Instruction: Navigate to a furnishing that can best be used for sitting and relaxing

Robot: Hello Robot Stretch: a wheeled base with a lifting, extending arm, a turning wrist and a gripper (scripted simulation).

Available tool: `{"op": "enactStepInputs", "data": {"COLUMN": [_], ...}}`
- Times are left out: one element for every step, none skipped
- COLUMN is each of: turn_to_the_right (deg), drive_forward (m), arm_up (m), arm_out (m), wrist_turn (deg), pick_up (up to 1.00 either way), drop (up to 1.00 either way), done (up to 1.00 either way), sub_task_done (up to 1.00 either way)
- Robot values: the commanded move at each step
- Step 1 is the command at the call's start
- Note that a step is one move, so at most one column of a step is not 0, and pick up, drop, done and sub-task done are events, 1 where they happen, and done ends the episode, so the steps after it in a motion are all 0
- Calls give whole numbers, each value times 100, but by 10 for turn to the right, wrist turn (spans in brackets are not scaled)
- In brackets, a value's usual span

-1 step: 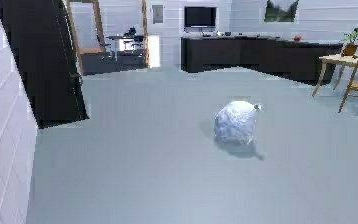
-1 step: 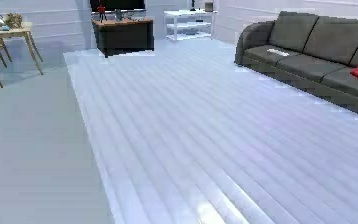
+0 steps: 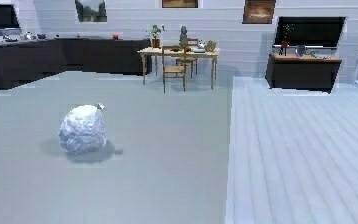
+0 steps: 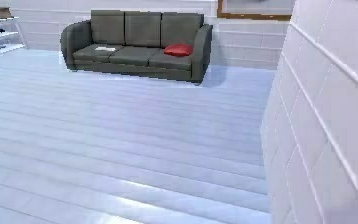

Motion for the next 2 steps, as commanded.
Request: {"op": "enactStepInputs", "data": {"turn_to_the_right": [120,30], "drive_forward": [0,0], "arm_up": [0,0], "arm_out": [0,0], "wrist_turn": [0,0], "pick_up": [0,0], "drop": [0,0], "done": [0,0], "sub_task_done": [0,0]}}
